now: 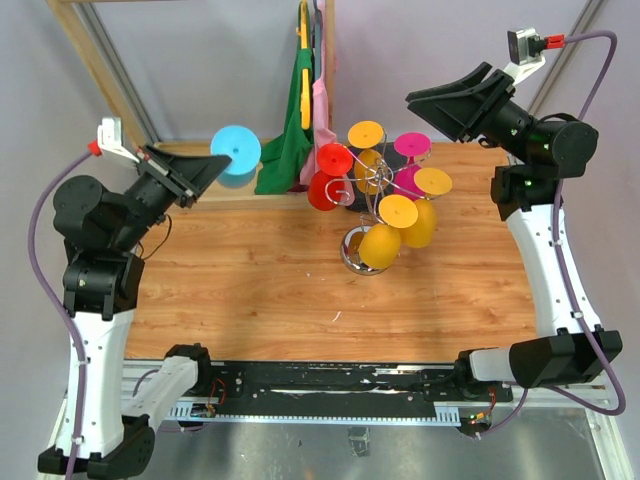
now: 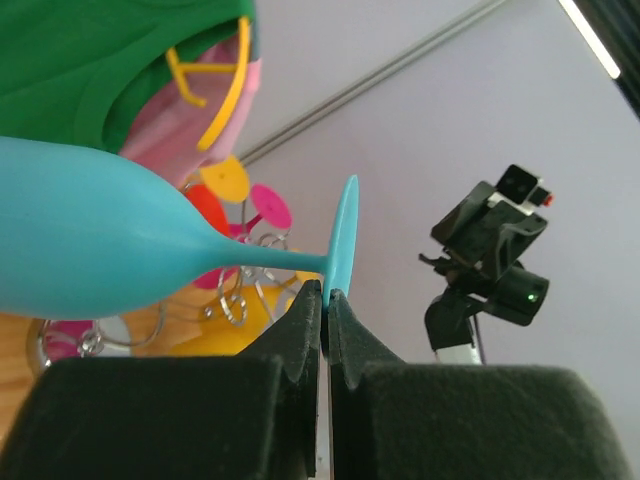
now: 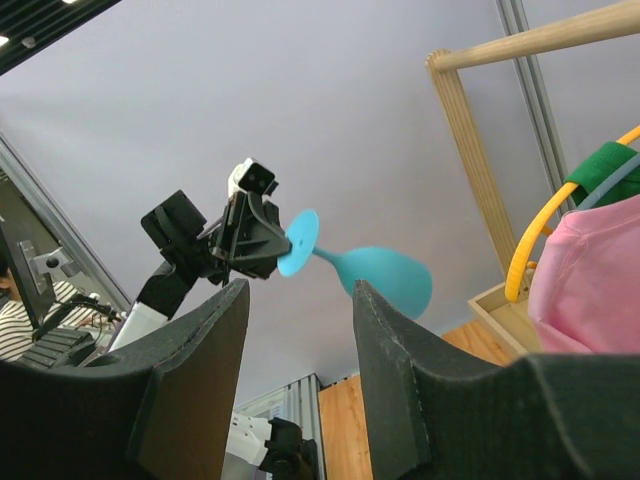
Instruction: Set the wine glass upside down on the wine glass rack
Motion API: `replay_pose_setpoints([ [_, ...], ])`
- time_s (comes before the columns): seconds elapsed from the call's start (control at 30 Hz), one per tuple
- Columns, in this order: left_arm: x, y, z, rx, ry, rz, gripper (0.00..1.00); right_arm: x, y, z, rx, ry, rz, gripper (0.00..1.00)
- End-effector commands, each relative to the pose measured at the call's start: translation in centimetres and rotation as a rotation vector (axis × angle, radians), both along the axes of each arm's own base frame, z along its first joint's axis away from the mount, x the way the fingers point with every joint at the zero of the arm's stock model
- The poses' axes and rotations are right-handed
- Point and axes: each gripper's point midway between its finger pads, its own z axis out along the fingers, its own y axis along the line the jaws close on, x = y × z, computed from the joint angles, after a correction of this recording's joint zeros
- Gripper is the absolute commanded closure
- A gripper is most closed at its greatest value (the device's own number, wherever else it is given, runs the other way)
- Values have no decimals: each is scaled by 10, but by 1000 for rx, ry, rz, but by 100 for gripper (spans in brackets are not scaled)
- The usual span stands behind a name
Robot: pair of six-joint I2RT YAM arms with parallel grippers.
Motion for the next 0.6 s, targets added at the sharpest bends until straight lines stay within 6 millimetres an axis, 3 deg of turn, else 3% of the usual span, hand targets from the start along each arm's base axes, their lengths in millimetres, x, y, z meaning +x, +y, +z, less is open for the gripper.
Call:
replay_pose_setpoints([
  [0.0,-10,-3,-53,36,140,-32,100,-7,-7,4,-14,-52,-35,53],
  [0.2,-21,-16,-91,35,221,-126,100,-1,-7,1,-10,-37,-38,52],
  [0.57,-29,-57,-129,89,309,-272,100,10,-8,-4,-2,-6,-47,52],
])
